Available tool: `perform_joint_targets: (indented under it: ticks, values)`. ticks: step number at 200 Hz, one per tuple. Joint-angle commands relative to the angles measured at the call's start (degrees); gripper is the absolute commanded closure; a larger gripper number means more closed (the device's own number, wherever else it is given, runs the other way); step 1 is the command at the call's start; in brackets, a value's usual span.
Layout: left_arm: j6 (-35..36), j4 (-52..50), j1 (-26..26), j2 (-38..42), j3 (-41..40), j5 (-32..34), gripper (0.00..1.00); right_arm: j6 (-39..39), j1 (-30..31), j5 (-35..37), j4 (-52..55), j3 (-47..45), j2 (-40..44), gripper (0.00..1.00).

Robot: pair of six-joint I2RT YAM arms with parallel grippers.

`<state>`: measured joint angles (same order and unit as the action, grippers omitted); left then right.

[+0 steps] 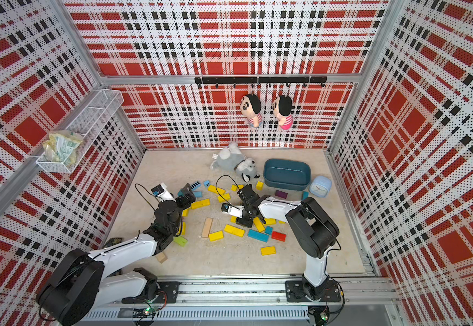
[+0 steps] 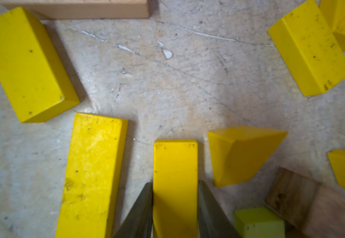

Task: Pick out the yellow building blocks
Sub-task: Pick up the building block from the center of the board.

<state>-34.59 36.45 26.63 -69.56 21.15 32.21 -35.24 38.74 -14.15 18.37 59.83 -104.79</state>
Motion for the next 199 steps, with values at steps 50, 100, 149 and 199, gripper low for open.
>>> perform_joint_targets:
  ticks: [50, 100, 149, 199]
  values:
    - [-2.4, 0.6, 0.4, -1.3, 0.0, 2.4, 0.02, 1.2, 0.0, -0.4, 2.8, 0.2, 2.8, 0.86]
    - [4.9, 0.7, 3.0, -2.9, 2.6, 1.7, 0.02, 9.4, -0.9, 0.0, -3.6, -4.2, 14.1, 0.91]
    - [8.0, 0.7, 6.1, -4.5, 3.3, 1.7, 0.02, 30.1, -11.7, 6.3, -16.7, -6.6, 21.5, 0.98]
    - [5.7, 0.7, 6.9, -5.1, 3.3, 2.9, 0.02, 52.5, -17.5, 20.9, -9.6, 6.7, 12.3, 1.00]
